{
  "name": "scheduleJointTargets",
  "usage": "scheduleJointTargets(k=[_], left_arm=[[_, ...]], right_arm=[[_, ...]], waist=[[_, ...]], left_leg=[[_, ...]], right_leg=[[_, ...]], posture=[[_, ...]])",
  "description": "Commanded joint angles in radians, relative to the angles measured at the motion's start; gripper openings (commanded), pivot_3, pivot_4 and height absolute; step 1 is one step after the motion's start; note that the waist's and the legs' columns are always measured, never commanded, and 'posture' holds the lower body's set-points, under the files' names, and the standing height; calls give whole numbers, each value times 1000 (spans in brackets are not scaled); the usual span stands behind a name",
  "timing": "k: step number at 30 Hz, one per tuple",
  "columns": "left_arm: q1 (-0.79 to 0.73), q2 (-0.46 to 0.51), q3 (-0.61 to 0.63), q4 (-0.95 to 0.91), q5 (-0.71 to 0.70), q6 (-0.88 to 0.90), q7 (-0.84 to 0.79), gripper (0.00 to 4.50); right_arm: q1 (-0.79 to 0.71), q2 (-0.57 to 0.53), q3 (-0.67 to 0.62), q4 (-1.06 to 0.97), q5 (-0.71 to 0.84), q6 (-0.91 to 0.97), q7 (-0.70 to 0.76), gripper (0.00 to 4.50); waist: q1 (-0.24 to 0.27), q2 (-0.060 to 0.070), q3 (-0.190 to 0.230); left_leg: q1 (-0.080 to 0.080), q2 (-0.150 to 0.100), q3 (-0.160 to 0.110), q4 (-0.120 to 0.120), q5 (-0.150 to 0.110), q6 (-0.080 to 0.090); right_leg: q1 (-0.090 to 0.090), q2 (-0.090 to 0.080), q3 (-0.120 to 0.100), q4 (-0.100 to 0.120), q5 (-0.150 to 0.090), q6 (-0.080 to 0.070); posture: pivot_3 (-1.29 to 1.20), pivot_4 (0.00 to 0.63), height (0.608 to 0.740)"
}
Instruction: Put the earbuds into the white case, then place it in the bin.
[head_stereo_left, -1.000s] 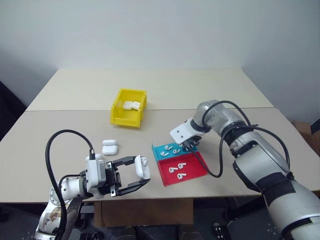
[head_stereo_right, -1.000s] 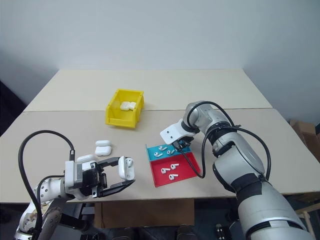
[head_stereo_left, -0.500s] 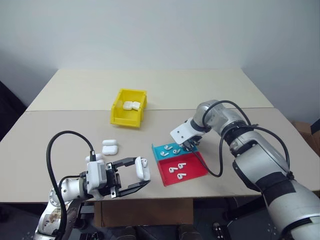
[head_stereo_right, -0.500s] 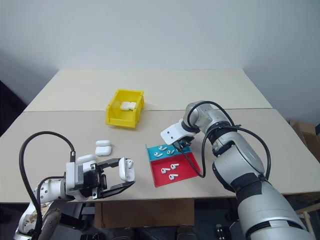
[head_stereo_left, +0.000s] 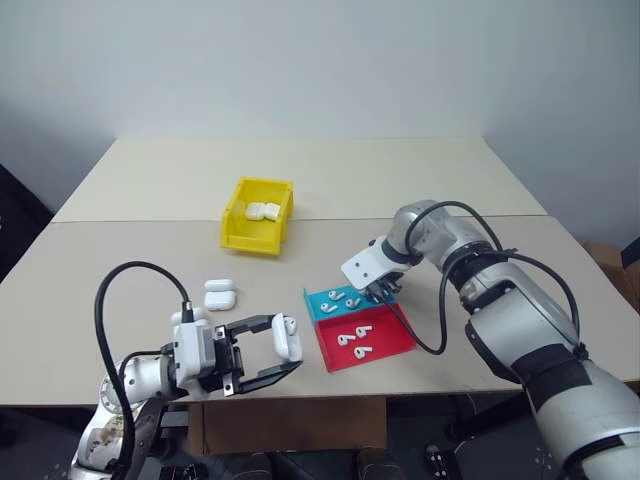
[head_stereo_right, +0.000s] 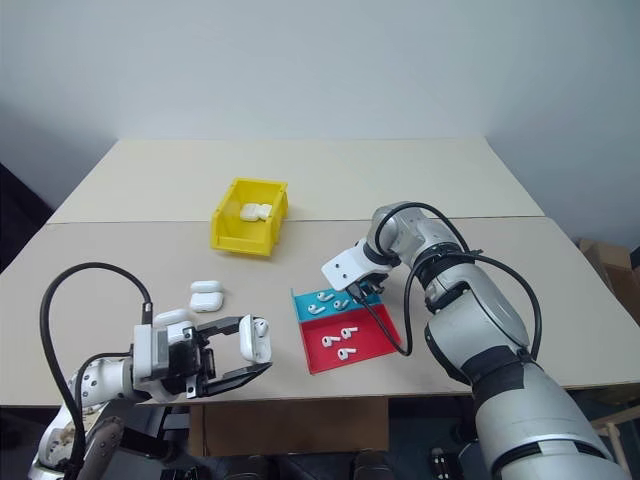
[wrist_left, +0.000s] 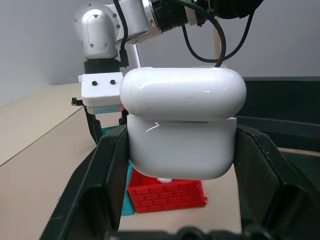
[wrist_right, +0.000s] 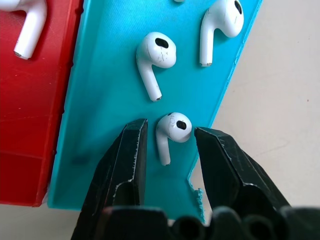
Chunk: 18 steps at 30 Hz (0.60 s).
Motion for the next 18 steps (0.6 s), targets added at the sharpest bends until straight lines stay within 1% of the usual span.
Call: scheduleJointTargets(k=[1, 7, 13, 15, 18], left_arm=[[-5, 6, -1, -29, 2, -16, 7, 2787], [-5, 5, -11, -38, 3, -8, 16, 2787], [-10, 4, -22, -28, 9, -17, 15, 2787], [-11, 5, -24, -27, 11, -16, 15, 2787], [-10, 9, -23, -30, 11, -9, 16, 2787]], right_arm=[[-12, -3, -15, -4, -7, -20, -15, 1926], [-8, -6, -18, -7, -4, -44, 2, 1926], [-5, -10, -18, -7, -11, -50, -11, 1926], [-5, -10, -18, -7, -15, -51, -22, 1574], [-4, -10, -13, -6, -23, -54, -35, 1574]], waist=[[0, 0, 0], [0, 0, 0], [0, 0, 0], [0, 0, 0], [0, 0, 0]], left_leg=[[0, 0, 0, 0, 0, 0], [0, 0, 0, 0, 0, 0], [0, 0, 0, 0, 0, 0], [0, 0, 0, 0, 0, 0], [0, 0, 0, 0, 0, 0]], right_leg=[[0, 0, 0, 0, 0, 0], [0, 0, 0, 0, 0, 0], [0, 0, 0, 0, 0, 0], [0, 0, 0, 0, 0, 0], [0, 0, 0, 0, 0, 0]], posture=[[0, 150, 740], [0, 150, 740], [0, 150, 740], [0, 150, 740], [0, 150, 740]])
